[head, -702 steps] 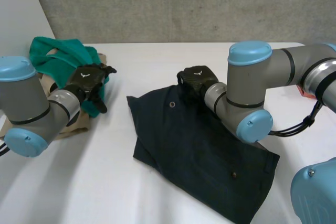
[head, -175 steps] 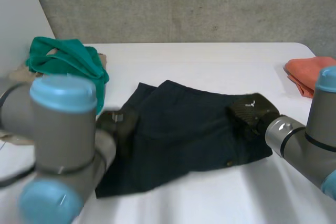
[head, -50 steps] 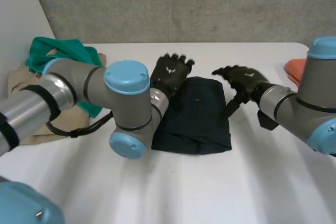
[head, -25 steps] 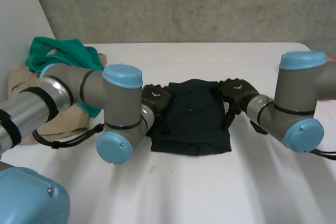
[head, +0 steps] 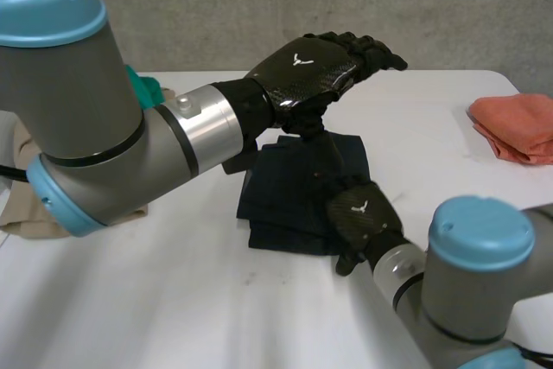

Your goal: Fold the laundry.

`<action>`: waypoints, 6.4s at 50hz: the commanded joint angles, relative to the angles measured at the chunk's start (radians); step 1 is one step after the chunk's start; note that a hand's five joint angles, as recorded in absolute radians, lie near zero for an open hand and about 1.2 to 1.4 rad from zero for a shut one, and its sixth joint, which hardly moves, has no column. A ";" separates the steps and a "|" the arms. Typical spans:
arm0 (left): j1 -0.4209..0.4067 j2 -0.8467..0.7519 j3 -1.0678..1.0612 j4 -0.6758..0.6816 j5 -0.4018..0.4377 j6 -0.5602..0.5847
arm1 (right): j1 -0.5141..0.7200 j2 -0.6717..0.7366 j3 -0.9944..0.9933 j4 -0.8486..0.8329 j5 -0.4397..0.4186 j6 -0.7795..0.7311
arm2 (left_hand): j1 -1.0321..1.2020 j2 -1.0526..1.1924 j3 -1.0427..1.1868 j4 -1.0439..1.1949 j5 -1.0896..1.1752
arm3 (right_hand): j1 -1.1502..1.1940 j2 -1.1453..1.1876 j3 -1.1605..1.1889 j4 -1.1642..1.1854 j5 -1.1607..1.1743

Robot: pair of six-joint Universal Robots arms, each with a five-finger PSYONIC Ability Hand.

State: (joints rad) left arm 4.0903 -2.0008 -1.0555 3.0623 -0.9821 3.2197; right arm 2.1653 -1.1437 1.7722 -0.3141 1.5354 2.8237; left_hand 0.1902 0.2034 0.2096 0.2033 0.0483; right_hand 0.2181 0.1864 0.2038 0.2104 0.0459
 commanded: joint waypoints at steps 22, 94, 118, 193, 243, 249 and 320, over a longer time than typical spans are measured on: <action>0.010 0.002 -0.032 -0.004 0.026 -0.037 | 0.014 0.257 -0.119 -0.284 0.063 -0.073 | 0.000 -0.013 -0.020 -0.013 -0.033 | -0.044 -0.012 -0.029 -0.036 -0.046; 0.070 0.059 -0.043 0.081 -0.009 -0.094 | -0.929 0.814 -1.082 -0.502 -0.662 0.358 | 0.000 -0.013 -0.020 -0.013 -0.033 | 1.178 1.210 1.192 1.186 1.176; 0.065 0.060 -0.069 0.081 -0.009 -0.089 | -1.038 0.773 -0.952 -0.497 -0.701 0.326 | -0.003 -0.016 -0.022 -0.016 -0.036 | -0.044 -0.012 -0.029 -0.036 -0.046; 0.584 -0.294 0.003 0.341 -0.227 0.576 | -0.366 -0.206 0.162 -0.085 -0.414 -0.394 | 1.206 1.193 1.187 1.193 1.173 | -0.044 -0.012 -0.029 -0.036 -0.046; 0.074 0.141 -0.377 0.333 -0.354 0.196 | -0.455 -0.297 -0.040 0.450 -0.245 -0.046 | 0.000 -0.013 -0.020 -0.013 -0.033 | -0.044 -0.012 -0.029 -0.036 -0.046; 0.185 0.146 -0.446 0.241 -0.253 0.380 | -0.409 -0.340 -0.028 0.618 -0.253 0.083 | 0.003 -0.010 -0.017 -0.010 -0.030 | -0.044 -0.012 -0.029 -0.036 -0.046; 0.168 -0.300 -0.100 0.038 -0.354 0.549 | 0.169 0.168 -0.116 -0.089 0.147 -0.081 | 1.206 1.193 1.187 1.193 1.173 | 0.542 0.574 0.557 0.550 0.540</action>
State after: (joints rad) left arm 4.2567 -2.3570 -1.1386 3.0937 -1.3216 3.7715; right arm 2.3354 -0.9819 1.6594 -0.4037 1.6838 2.7703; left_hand 1.1144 1.1929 1.1854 1.1958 0.9747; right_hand 0.7394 0.7393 0.7386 0.7401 0.5635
